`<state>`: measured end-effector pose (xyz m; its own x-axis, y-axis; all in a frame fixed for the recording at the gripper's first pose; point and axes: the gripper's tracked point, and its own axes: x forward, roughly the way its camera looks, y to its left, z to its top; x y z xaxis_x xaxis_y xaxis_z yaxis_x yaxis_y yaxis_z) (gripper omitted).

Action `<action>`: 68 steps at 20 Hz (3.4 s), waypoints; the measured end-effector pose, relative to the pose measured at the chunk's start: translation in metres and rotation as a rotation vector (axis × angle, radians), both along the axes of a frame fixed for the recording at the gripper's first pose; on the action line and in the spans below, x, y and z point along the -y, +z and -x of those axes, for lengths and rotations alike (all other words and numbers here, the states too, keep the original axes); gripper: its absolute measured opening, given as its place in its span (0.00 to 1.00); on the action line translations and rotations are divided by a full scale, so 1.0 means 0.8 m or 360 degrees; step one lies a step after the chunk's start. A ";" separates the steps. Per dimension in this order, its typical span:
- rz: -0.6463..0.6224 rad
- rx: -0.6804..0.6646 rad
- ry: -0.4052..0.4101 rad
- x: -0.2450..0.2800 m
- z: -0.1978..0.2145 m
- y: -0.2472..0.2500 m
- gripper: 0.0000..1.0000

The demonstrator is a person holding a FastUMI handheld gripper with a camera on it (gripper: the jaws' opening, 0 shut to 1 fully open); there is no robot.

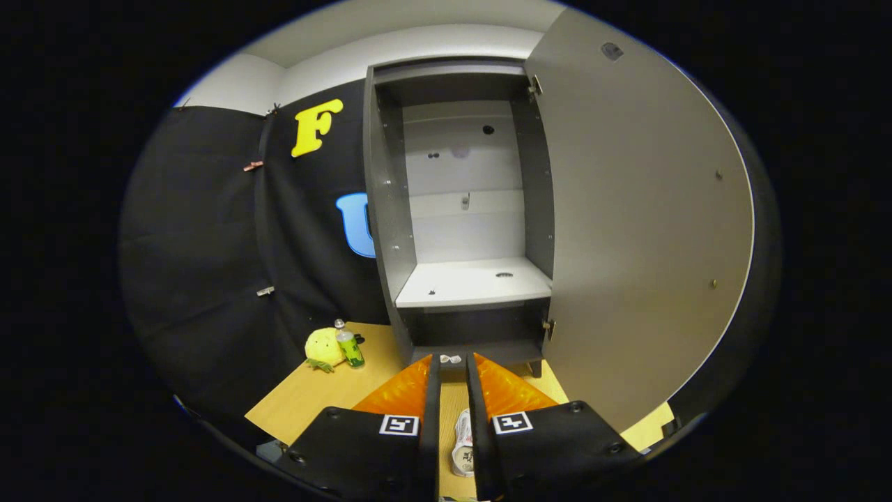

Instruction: Open the shoe cabinet door, grab the shoes and put them into the shoe cabinet, then close the shoe cabinet door.

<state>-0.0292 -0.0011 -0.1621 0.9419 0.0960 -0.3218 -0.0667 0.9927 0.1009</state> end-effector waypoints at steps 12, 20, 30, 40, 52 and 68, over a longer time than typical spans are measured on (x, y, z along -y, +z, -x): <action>0.0059 -0.0518 -0.0210 -0.030 0.004 -0.256 0.24; 0.0024 -0.0794 -0.0253 -0.016 0.029 -0.391 0.24; 0.0020 -0.0841 -0.0265 -0.006 0.016 -0.452 0.24; -0.0038 -0.0758 -0.0278 -0.008 -0.029 -0.482 0.24; -0.0033 -0.0608 -0.0303 -0.001 -0.058 -0.485 0.18; -0.0046 -0.0597 -0.0300 0.002 -0.061 -0.466 0.05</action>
<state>0.0196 -0.0031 -0.5348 0.7619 -0.0530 -0.6456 0.1626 0.9804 0.1114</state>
